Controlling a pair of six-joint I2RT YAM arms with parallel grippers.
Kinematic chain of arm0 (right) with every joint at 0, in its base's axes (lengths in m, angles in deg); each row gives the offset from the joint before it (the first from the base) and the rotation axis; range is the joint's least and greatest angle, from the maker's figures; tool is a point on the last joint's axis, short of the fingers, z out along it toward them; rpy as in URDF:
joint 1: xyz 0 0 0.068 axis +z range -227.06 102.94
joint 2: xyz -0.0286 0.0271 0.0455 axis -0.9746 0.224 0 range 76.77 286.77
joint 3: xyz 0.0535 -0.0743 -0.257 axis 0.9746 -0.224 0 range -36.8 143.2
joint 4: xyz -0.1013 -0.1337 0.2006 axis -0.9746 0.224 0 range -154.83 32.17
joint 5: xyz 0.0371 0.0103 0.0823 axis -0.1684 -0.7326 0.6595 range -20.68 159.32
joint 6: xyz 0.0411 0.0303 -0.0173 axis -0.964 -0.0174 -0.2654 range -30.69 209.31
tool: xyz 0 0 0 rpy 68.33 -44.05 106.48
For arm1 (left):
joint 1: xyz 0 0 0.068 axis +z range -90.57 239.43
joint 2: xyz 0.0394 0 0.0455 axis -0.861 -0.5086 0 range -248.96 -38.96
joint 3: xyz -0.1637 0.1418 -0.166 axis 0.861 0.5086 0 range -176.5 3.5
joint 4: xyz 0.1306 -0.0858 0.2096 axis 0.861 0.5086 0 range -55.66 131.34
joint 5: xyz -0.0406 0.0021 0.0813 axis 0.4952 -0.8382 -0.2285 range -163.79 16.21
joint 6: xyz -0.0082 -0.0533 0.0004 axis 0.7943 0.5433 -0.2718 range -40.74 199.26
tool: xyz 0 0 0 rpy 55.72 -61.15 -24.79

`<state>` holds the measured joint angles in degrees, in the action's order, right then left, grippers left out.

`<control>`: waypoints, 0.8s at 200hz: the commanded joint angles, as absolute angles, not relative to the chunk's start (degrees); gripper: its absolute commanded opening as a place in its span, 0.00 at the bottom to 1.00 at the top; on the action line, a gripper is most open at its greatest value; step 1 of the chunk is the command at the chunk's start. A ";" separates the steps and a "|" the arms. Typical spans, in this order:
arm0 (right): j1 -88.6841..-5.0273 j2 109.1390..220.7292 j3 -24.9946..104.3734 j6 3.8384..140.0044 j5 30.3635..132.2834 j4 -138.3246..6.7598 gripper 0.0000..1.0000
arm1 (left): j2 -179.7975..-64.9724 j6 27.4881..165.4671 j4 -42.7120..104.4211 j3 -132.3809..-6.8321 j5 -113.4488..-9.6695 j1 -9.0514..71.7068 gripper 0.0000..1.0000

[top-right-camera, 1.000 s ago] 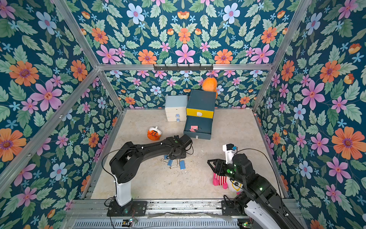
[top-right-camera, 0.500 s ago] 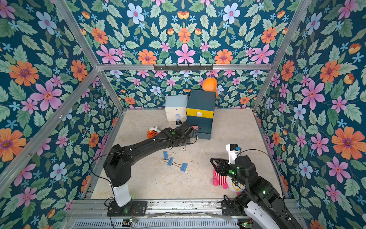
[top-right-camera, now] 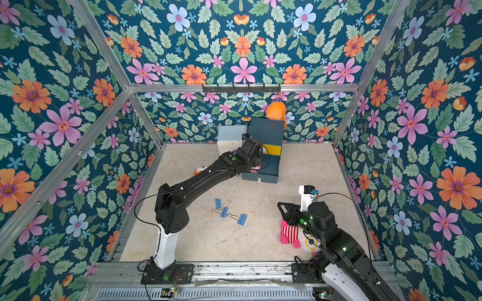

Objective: Put the binder clips in the drawer according to color
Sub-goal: Place the binder clip in the drawer.

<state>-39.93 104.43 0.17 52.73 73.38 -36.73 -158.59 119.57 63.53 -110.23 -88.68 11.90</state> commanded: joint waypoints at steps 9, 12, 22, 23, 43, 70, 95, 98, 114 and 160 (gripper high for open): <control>-39.89 104.72 -0.06 51.91 72.75 -39.35 0.43 | -160.14 118.45 60.46 -110.61 -86.96 12.44 0.48; -39.93 104.72 -0.13 51.87 72.71 -39.44 0.43 | -160.22 118.46 60.18 -110.41 -86.71 12.55 0.48; -39.89 104.81 -0.37 51.79 72.75 -39.65 0.43 | -160.46 118.49 59.50 -110.01 -86.12 12.65 0.49; -39.89 104.81 -0.39 51.78 72.75 -39.67 0.43 | -160.48 118.56 59.49 -109.99 -86.06 12.66 0.49; -39.88 105.20 -0.80 51.58 72.99 -39.92 0.43 | -160.77 118.86 59.47 -109.75 -85.45 12.60 0.56; -39.88 105.25 -1.03 51.34 73.19 -40.31 0.43 | -159.54 119.03 58.31 -108.18 -84.79 12.67 0.68; -39.88 105.40 -1.12 51.34 73.19 -40.39 0.43 | -156.85 119.28 56.42 -105.50 -84.69 12.65 0.74; -39.90 105.42 -1.12 51.34 73.27 -40.35 0.43 | -156.41 119.45 56.13 -105.08 -84.69 12.67 0.74; -39.88 105.51 -1.25 51.26 73.45 -40.38 0.43 | -153.84 120.04 54.21 -102.25 -84.44 12.66 0.74; -40.08 108.05 -1.20 51.17 72.56 -41.52 0.43 | -144.64 122.96 49.41 -90.73 -81.79 12.62 0.64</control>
<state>-39.93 106.03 -1.45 51.42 73.60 -38.66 -148.80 121.17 53.32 -95.94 -83.70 12.55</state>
